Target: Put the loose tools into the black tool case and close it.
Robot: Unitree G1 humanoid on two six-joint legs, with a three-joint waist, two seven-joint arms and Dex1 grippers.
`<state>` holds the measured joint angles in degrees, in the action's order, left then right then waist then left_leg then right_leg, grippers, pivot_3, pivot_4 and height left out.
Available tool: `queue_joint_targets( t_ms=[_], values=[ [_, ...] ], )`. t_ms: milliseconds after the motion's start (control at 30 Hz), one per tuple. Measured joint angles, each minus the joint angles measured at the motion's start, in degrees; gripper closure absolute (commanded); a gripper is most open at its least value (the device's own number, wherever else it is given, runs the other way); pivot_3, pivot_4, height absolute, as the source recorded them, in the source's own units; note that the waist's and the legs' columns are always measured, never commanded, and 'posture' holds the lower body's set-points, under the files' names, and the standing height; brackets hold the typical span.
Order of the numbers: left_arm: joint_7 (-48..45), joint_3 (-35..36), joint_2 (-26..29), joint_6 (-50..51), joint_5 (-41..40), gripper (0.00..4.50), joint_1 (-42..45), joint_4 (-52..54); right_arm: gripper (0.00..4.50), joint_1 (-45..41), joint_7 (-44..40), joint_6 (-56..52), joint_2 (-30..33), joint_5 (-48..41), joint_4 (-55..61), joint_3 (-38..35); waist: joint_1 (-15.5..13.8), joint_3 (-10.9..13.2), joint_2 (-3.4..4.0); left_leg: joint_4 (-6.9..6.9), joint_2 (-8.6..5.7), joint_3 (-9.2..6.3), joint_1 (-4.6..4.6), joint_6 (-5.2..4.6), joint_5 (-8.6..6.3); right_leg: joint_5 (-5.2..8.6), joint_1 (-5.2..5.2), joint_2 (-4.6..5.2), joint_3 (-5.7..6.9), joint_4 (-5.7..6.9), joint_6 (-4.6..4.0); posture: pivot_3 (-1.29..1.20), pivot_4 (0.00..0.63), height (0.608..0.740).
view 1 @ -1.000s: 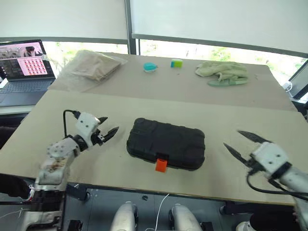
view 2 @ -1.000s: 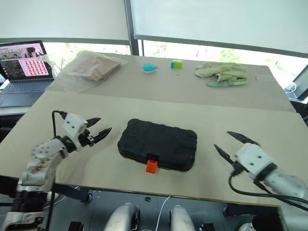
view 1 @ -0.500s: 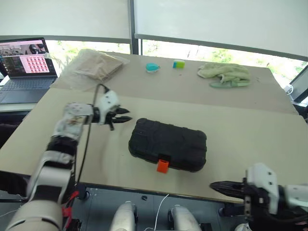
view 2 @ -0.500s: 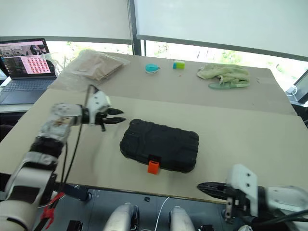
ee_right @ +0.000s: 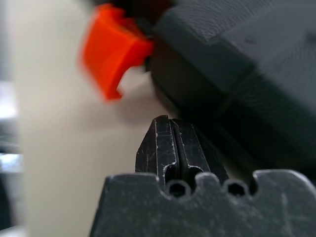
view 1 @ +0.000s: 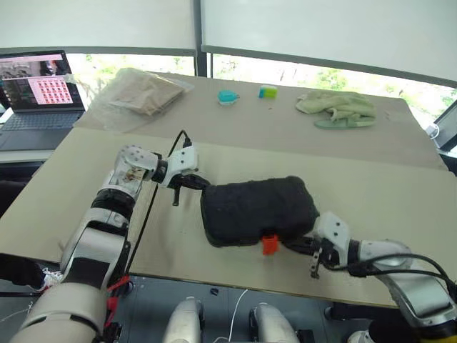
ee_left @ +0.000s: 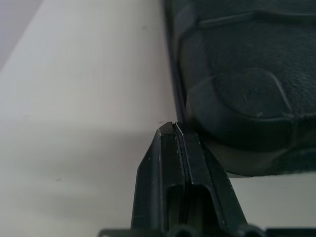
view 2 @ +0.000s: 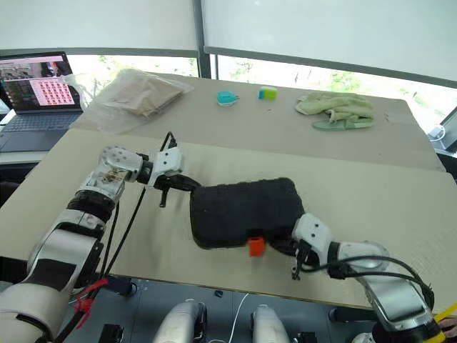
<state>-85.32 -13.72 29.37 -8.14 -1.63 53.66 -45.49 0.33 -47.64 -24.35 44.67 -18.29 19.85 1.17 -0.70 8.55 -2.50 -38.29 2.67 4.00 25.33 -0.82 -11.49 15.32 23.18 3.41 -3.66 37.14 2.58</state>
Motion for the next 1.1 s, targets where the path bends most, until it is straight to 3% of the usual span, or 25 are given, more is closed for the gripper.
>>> queue_joint_targets(
  t_ms=[100,200,333,400,567,767,1100],
  values=[
    [-0.6,0.1,-0.4,2.8,-1.0,4.46,-1.2,3.8,4.50,0.0,0.1,0.0,1.1,-0.1,0.0,-3.1,-0.1,0.0,0.01,-0.01,0.03,-0.06,0.00,0.00,0.00,0.00,0.00,-0.04,0.07,0.04,0.00,0.00,0.150,0.740],
    [-0.1,1.9,-1.0,12.2,-4.5,4.46,0.3,7.4,4.50,3.3,-2.8,-0.1,4.1,-1.4,2.7,-5.8,0.0,0.0,0.01,-0.03,0.03,-0.12,0.07,0.00,0.00,0.00,0.01,-0.06,0.10,0.03,0.01,0.00,0.150,0.740],
    [-4.3,2.8,-0.8,28.8,-11.5,4.46,4.5,20.0,4.50,7.7,-8.5,-1.4,8.1,-5.7,7.0,-8.7,0.2,0.0,0.14,-0.13,0.02,-0.19,0.11,-0.03,-0.02,0.01,-0.02,-0.05,0.12,0.03,0.03,0.00,0.150,0.740],
    [-5.9,1.1,-0.6,31.4,-12.5,4.46,4.0,26.5,4.50,8.7,-10.9,-1.9,9.7,-7.4,8.9,-9.6,0.3,0.0,0.23,-0.11,0.03,-0.21,-0.11,-0.06,-0.04,0.03,-0.18,-0.06,0.09,0.03,0.04,0.00,0.150,0.740],
    [-2.7,-10.0,-4.2,21.6,-4.2,4.46,-3.3,26.4,4.50,6.0,-11.6,-3.2,10.2,-7.3,9.5,-6.9,0.8,-0.1,0.36,-0.13,0.02,-0.17,-0.39,-0.05,-0.02,0.01,-0.41,-0.13,0.00,0.04,-0.02,0.00,0.150,0.740],
    [5.7,-11.5,-7.2,10.0,1.6,4.46,-1.2,20.5,4.50,-0.1,-9.1,-3.5,7.2,-3.0,6.6,0.8,0.3,-0.1,0.24,-0.22,0.03,-0.18,-0.73,-0.05,-0.03,0.00,-0.86,-0.09,0.03,-0.05,-0.01,0.00,0.150,0.740],
    [6.0,-11.0,-7.6,9.4,1.7,4.46,-1.4,19.9,4.50,-5.3,-3.7,-2.5,-0.9,4.1,-0.9,7.3,0.2,-0.2,0.26,-0.26,0.05,-0.16,-0.73,-0.05,-0.03,0.00,-0.86,-0.11,0.03,-0.01,-0.02,0.00,0.150,0.740]
  ],
)
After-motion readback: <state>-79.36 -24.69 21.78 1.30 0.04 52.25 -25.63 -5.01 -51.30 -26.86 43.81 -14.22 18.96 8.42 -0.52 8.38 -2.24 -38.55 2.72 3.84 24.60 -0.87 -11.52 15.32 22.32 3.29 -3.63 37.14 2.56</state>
